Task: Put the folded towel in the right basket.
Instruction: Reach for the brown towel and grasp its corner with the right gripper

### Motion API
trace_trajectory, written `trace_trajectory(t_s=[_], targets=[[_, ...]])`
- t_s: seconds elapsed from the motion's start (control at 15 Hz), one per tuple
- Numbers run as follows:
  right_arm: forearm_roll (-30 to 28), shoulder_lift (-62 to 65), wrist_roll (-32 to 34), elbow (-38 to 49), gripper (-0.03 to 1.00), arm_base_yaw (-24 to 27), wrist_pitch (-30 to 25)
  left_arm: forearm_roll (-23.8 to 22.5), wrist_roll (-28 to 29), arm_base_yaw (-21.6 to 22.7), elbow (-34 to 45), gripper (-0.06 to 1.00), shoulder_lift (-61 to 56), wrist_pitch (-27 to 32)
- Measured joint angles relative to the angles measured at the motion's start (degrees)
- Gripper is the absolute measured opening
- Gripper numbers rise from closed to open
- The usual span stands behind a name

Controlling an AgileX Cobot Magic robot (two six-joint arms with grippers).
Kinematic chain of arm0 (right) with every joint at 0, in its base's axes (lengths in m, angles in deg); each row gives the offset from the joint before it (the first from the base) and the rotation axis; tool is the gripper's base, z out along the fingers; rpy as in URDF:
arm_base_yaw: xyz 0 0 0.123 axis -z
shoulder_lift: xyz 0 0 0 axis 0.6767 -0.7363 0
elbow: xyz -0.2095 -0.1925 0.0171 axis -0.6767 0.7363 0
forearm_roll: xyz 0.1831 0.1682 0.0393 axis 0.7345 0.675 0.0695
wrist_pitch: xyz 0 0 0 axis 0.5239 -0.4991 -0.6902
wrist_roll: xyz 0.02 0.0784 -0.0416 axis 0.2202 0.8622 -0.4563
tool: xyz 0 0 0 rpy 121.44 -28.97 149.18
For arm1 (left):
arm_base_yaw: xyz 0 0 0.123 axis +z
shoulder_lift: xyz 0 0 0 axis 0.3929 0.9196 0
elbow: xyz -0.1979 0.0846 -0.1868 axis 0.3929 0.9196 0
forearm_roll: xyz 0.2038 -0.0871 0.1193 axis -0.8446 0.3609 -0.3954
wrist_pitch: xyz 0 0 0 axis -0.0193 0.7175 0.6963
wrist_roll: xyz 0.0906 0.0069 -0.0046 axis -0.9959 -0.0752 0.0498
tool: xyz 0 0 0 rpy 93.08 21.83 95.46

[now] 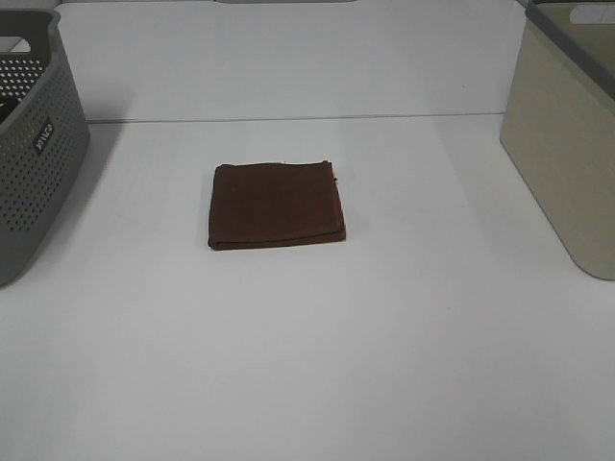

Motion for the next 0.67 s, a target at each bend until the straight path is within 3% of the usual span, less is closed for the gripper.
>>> trace_trajectory(t_s=[0.67], targets=[[0.0,0.0,0.0,0.0,0.65,0.0,0.0,0.0,0.0,0.0,0.0,0.97,0.0,0.0]])
